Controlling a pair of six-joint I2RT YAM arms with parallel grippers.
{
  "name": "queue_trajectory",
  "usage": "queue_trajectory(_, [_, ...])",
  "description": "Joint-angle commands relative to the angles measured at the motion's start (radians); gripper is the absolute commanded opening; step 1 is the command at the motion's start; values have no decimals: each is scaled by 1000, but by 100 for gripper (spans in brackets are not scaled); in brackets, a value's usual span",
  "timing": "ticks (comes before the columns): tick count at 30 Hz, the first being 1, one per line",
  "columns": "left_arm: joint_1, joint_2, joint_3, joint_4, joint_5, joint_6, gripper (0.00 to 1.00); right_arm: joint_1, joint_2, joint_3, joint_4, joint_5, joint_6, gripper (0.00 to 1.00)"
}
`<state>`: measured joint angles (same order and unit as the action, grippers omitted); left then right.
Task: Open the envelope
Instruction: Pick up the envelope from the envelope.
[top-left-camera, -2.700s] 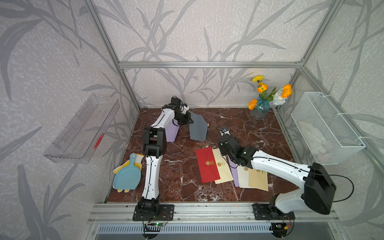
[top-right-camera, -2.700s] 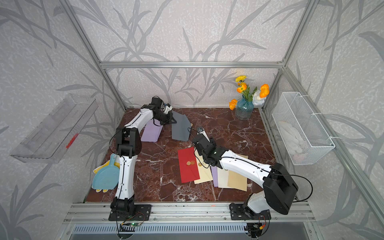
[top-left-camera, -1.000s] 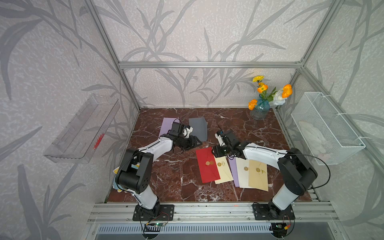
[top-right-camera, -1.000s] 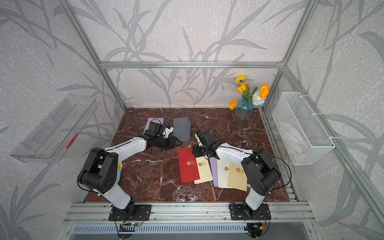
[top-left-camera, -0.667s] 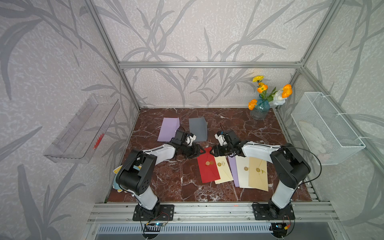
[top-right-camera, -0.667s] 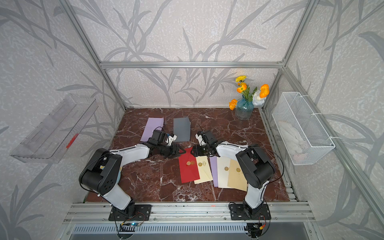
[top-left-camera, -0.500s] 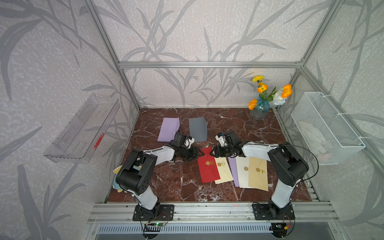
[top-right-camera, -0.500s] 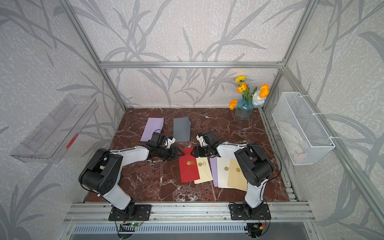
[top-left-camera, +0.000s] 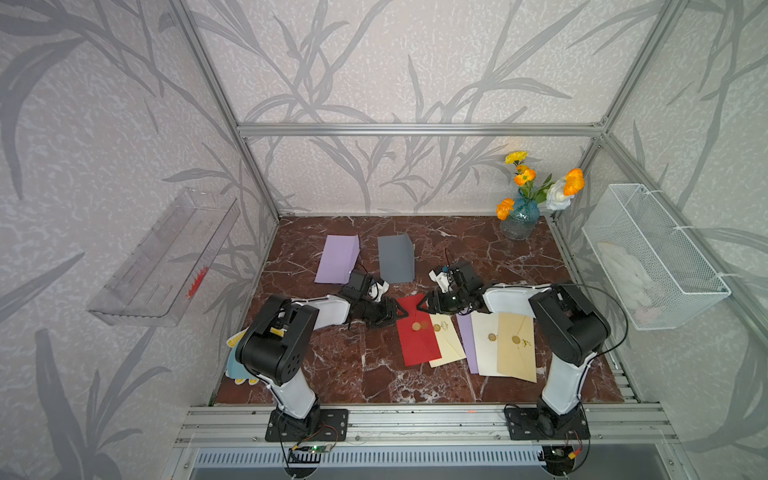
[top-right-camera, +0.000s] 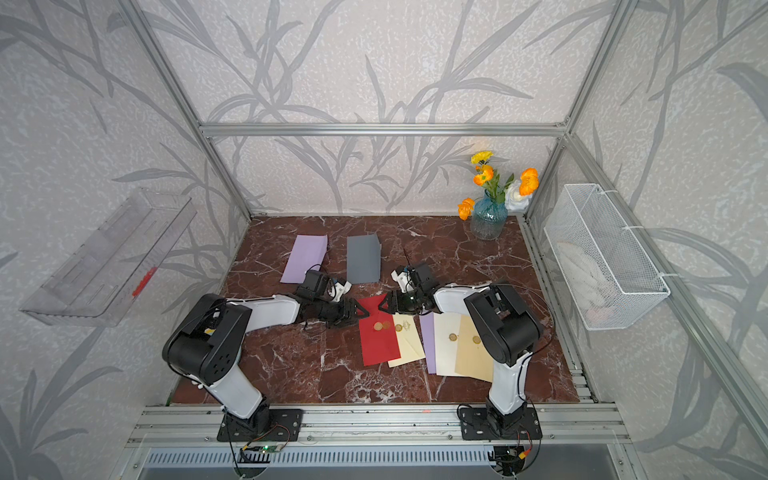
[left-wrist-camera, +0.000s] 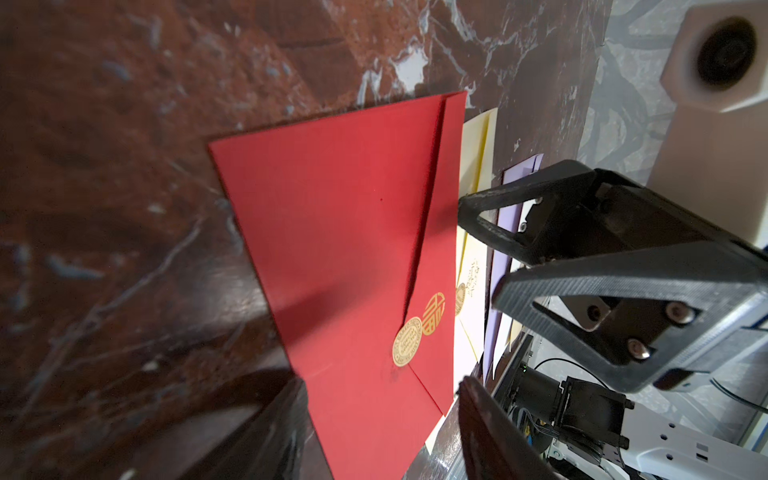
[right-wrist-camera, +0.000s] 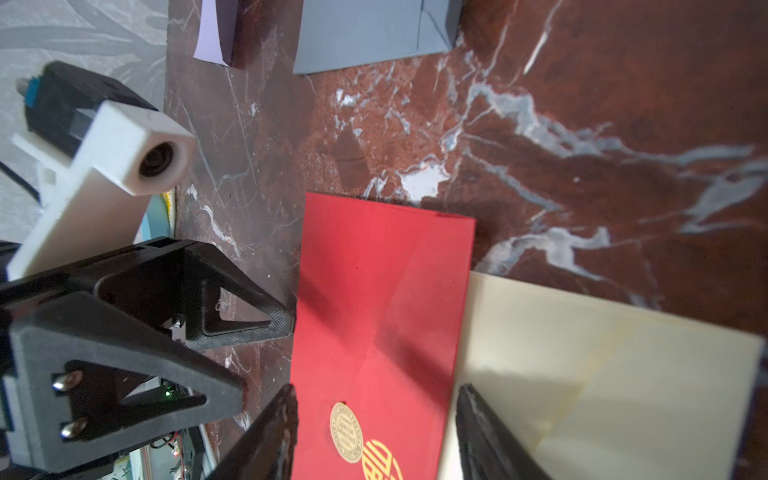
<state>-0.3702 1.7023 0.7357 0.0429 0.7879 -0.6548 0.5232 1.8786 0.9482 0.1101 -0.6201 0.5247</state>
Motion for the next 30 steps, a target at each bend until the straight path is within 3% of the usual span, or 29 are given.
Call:
queue_trajectory(1, [1,44,-27,-7,-15,4,59,-9,41,-28,37,-50,40,61])
queue_trajectory(17, [1,100,-27,18,-7,10,58,-11,43,-31,176,-176,107,46])
queue_trajectory(20, [1,101,-25,19,-7,11,58,-10,30,-31,169,-179,107,39])
queue_trajectory(26, [1,97,-17,20,-7,7,57,-8,33,-25,151,-191,96,11])
queue_trajectory(30, [1,77,-16,25,-10,4,57,-8,31,-29,158,-196,98,4])
